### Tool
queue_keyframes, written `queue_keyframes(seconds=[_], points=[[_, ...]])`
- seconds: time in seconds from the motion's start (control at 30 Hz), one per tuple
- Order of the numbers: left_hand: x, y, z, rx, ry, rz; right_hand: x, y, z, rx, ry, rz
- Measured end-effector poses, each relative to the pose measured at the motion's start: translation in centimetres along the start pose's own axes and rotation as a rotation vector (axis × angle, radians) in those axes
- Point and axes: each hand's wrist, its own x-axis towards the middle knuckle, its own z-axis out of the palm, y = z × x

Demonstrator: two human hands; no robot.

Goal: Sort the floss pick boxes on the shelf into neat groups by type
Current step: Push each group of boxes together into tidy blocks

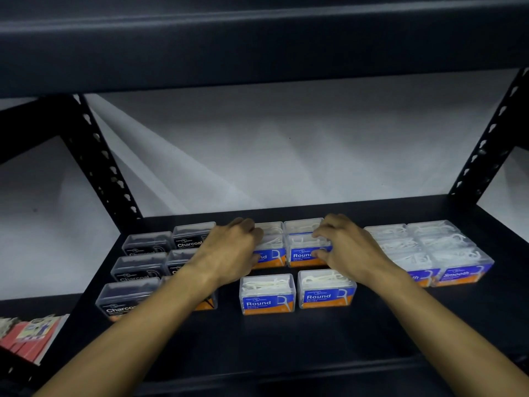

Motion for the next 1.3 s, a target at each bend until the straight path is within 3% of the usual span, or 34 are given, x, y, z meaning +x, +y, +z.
queue_keyframes(seconds=[0.27,0.43,0.53,0.63,0.9,1.3], points=[[-0.5,-0.3,-0.1,-0.043,0.01,-0.065,0.0,0.3,0.2,-0.015,0.024,-0.01],[-2.6,1.1,-1.5,-0.133,0.118,-0.102,-0.4,0.2,-0.1,-0.004,0.041,0.009],[-4.7,2.7,-1.4,-0.101,0.212,-0.006,-2.1,-0.2,0.0,0.066,0.228,0.02],[-6.5,3.9,0.1,-0.095,0.176,0.069,-4.9,-0.8,1.0,0.127,0.451,-0.046],[-7.0,5.6,3.1,-0.019,0.245,0.018,-8.4,-1.1,4.5,-0.018,0.344,-0.105],[-4.8,6.4,4.2,-0.089,0.28,-0.18,-5.6,-1.3,6.2,-0.017,0.414,-0.046]])
